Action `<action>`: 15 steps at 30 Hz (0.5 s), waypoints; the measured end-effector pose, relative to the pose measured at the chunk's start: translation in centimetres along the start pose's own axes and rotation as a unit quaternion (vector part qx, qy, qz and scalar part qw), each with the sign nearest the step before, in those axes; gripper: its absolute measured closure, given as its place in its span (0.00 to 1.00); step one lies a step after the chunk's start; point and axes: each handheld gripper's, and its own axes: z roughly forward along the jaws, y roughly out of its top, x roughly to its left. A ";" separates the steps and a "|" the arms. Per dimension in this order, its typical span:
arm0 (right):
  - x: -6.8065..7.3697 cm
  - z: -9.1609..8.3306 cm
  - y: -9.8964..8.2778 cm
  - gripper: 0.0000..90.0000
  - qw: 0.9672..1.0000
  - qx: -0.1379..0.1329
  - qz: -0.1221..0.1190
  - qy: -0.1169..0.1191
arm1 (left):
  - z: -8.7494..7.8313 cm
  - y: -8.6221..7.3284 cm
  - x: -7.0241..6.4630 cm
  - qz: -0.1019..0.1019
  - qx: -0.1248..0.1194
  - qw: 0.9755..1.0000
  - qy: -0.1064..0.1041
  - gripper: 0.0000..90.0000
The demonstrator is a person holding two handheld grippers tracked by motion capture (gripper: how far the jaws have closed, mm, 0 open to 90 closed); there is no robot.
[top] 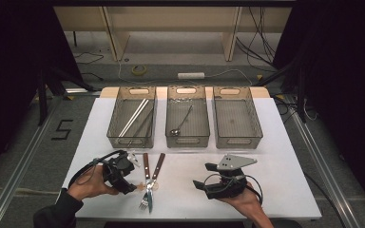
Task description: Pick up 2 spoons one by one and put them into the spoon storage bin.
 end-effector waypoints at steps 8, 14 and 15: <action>0.0 0.0 0.0 0.30 1.000 0.000 0.000 0.000 | 0.6 -0.2 -0.4 0.015 0.015 1.000 -0.005 0.50; 0.0 0.0 0.0 0.30 1.000 0.000 0.000 0.000 | 0.9 -0.3 -0.5 0.021 0.022 0.999 -0.009 0.53; 0.0 0.0 0.0 0.30 1.000 0.001 -0.001 -0.001 | 1.0 -0.4 -0.5 0.022 0.023 0.999 -0.008 0.54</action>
